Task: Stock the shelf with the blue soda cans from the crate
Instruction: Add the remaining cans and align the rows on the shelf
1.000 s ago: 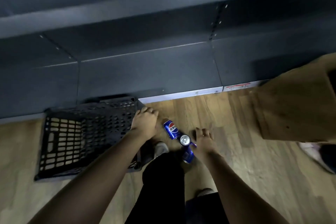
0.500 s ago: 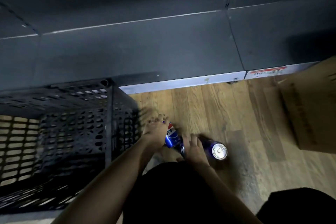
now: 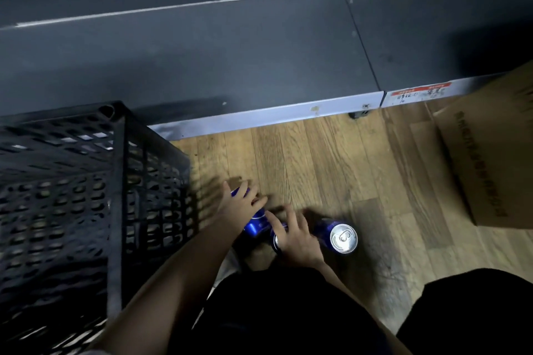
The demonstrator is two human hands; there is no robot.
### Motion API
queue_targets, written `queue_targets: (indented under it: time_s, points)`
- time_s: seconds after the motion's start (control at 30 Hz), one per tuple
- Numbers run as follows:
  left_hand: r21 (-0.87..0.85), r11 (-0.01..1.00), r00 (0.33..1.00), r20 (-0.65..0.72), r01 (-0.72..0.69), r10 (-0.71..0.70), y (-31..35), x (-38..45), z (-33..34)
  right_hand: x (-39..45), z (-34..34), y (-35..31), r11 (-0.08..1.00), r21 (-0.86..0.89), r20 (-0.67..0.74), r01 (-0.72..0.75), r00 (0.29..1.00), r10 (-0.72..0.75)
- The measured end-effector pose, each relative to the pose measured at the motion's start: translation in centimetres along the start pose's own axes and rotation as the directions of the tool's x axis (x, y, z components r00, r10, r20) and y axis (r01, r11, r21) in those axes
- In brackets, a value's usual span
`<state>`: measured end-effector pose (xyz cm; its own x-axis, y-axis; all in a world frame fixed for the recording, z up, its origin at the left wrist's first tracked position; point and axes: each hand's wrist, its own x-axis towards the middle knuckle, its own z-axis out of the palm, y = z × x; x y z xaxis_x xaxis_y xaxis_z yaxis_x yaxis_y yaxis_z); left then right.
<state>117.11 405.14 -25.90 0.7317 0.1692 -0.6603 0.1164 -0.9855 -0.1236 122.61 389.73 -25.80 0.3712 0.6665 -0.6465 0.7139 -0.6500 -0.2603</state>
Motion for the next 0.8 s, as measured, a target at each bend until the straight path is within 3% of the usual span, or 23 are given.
queue_targets:
  time_s: [0.33,0.6,0.8]
  points:
    - [-0.018,0.999,0.998,-0.063,0.028,-0.029,0.8,0.9,1.7,-0.2,-0.2,0.2,0.997,0.022,-0.02,0.079,0.997,-0.079]
    - [0.09,0.996,0.995,-0.097,0.018,-0.01,0.6,0.7,2.5,0.7,-1.3,1.1,0.993,0.071,0.029,0.099,0.994,-0.102]
    - [-0.158,0.98,0.984,-0.112,0.121,-0.14,0.5,-1.2,-0.1,0.5,-4.7,2.3,0.985,0.144,-0.076,0.095,0.994,-0.085]
